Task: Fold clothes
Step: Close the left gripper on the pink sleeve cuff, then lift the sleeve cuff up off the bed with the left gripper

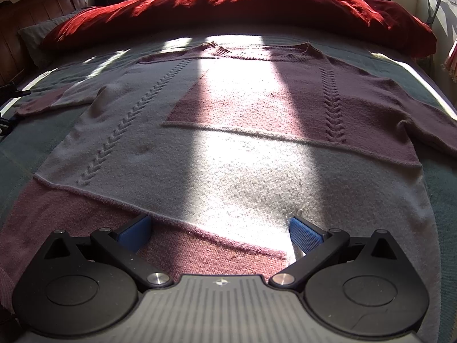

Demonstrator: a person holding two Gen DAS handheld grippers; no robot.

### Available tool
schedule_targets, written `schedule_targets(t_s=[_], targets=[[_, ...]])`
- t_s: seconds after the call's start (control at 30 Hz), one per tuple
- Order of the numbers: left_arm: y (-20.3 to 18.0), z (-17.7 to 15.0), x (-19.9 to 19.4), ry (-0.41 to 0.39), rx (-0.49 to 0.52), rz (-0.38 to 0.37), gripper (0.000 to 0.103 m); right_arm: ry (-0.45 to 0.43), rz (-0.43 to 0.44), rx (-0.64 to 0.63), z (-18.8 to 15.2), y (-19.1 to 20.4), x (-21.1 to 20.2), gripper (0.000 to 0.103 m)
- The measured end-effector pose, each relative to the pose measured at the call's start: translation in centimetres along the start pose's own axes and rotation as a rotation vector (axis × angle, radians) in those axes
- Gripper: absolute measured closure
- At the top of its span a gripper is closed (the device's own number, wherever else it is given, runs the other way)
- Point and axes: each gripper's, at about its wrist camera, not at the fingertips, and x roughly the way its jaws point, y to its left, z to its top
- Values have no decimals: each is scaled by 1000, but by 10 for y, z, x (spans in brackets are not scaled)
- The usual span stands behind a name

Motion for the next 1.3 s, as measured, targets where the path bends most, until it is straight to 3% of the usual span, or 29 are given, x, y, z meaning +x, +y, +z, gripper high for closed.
schedule_targets(t_s=[0.07,0.1,0.37,0.53,0.8,1.3], targets=[[13,0,-1,-1,-36,1,91,-2,1,0,0,0,0,0],[20,0,-2,-3,-62,-12,92,-2,0,-1,0,0,0,0],[26,0,5,-25,-116,-22,92,-3,-5,-4,0,1,0,0],[24,1,8,-19,-94,-13,92,-3,-5,-5,-1,1,0,0],[-15,4,-3,-16,93,88,97,0,-3,-9,0,2,-2,0],[-118,-7,-39,-33,355,82,98,-39,124,3,-7,2,-39,0]])
